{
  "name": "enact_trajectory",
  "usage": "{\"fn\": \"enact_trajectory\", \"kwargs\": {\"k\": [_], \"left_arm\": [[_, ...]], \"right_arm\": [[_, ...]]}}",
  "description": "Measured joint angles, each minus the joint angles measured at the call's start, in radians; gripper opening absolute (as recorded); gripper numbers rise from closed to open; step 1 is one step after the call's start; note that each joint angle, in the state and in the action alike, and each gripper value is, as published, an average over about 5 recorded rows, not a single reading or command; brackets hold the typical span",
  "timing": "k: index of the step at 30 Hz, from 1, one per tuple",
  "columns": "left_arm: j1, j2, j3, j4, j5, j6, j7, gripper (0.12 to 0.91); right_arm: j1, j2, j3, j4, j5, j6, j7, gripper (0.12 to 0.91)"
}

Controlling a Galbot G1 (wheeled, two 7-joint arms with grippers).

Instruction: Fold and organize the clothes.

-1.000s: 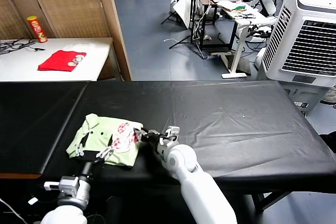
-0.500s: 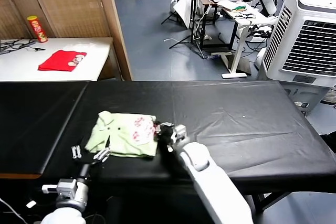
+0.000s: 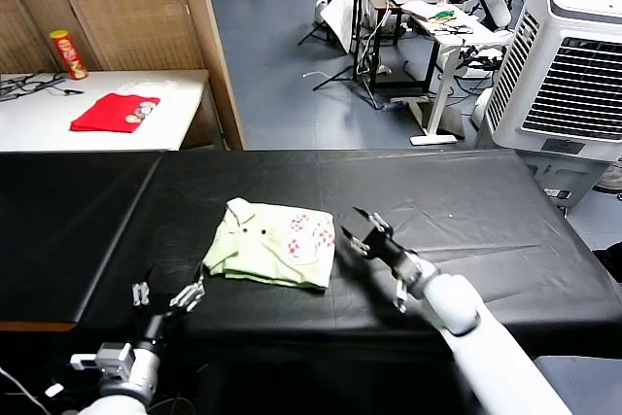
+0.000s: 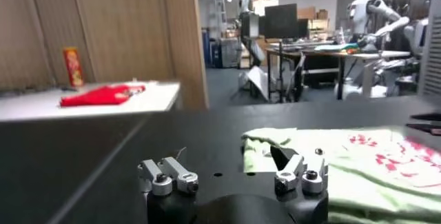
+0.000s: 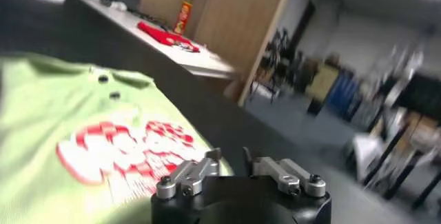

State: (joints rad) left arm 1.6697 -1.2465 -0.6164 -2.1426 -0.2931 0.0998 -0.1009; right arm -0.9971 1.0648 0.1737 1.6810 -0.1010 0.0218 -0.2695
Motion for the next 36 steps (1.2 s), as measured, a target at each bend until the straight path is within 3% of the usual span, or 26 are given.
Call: {"fn": "enact_trajectory", "kwargs": {"k": [2,5,12,19,26,36], "left_arm": [[0.011,0.006,0.003,-0.002,-0.007,-0.004,-0.001,0.798],[0.034,0.011,0.005,-0.010,-0.015,-0.001,-0.003,0.798],[0.137,0.023,0.003,-0.055,-0.019,0.015,-0.016,0.798],[0.247,0.040,0.001,-0.103,-0.023,0.035,-0.023,0.798],[0.315,0.042,-0.009,-0.153,-0.042,0.085,-0.040,0.798],[0.360,0.030,-0.038,-0.212,-0.071,0.128,-0.063,0.798]], "right_arm": [[-0.066,-0.013,0.034,0.053,-0.003,0.004,0.022,0.712],[-0.180,-0.013,0.098,0.138,0.007,0.007,0.065,0.785],[-0.499,0.057,0.269,0.318,0.130,-0.026,0.219,0.798],[-0.751,0.145,0.367,0.454,0.251,-0.034,0.373,0.798],[-0.889,0.194,0.380,0.542,0.300,-0.065,0.408,0.798],[-0.979,0.205,0.321,0.613,0.328,-0.172,0.451,0.798]]}}
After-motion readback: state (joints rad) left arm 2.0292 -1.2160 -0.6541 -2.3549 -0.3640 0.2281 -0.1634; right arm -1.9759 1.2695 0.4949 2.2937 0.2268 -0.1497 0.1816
